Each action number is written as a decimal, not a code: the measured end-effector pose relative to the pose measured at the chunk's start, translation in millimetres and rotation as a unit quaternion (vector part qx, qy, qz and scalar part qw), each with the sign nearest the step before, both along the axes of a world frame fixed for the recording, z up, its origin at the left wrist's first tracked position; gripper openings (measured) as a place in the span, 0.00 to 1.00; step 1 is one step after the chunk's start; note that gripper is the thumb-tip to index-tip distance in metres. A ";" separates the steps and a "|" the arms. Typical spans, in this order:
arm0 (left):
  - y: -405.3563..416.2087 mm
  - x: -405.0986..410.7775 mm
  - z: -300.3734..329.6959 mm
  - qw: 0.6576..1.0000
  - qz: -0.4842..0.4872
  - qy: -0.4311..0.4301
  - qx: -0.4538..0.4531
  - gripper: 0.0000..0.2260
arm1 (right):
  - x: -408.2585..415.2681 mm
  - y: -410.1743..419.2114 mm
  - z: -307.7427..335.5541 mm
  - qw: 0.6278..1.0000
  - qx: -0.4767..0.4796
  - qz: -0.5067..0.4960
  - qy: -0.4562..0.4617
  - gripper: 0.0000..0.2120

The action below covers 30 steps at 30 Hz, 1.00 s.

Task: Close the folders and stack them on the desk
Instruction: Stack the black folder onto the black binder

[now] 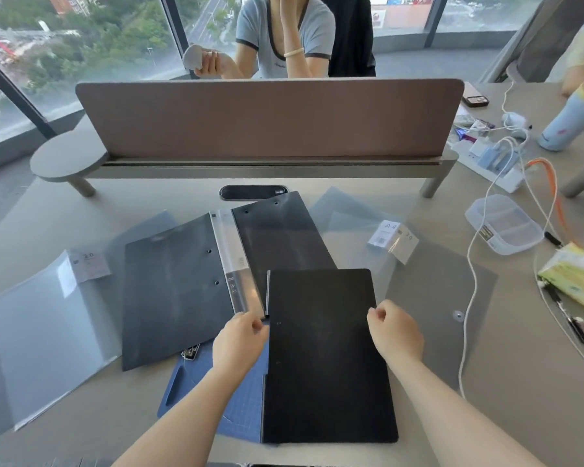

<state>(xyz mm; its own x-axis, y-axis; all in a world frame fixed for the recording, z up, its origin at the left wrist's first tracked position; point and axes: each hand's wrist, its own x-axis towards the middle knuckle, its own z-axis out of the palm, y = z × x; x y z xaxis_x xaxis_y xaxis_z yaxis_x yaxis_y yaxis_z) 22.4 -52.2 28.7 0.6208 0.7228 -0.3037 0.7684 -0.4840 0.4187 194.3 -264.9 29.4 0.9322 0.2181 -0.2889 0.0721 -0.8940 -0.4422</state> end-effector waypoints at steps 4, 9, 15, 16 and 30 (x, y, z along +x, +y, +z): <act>12.1 5.4 -0.8 0.998 0.033 -0.046 0.039 0.08 | 15.1 40.0 11.1 0.997 0.050 0.066 -0.006 0.06; 29.1 13.1 -4.5 0.998 0.043 -0.026 0.038 0.18 | 25.2 85.4 15.0 0.988 0.075 0.130 0.019 0.19; 53.1 27.0 -13.2 0.999 0.024 0.020 0.035 0.23 | 39.3 125.3 12.4 0.986 0.029 0.156 0.044 0.26; 57.9 30.1 -15.0 0.999 0.022 0.028 0.033 0.24 | 42.1 130.6 10.8 0.986 0.020 0.156 0.049 0.26; 103.1 45.3 -37.8 0.996 -0.002 0.088 0.021 0.33 | 73.6 189.5 -15.7 0.990 -0.007 0.099 0.097 0.29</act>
<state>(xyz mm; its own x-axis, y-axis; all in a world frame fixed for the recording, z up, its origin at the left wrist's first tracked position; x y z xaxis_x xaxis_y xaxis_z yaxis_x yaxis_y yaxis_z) 67.7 50.9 -9.0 0.5631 0.7352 -0.3775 0.8264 -0.5013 0.2565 267.9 -75.4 13.7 0.7982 0.3860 -0.4625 0.1612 -0.8767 -0.4533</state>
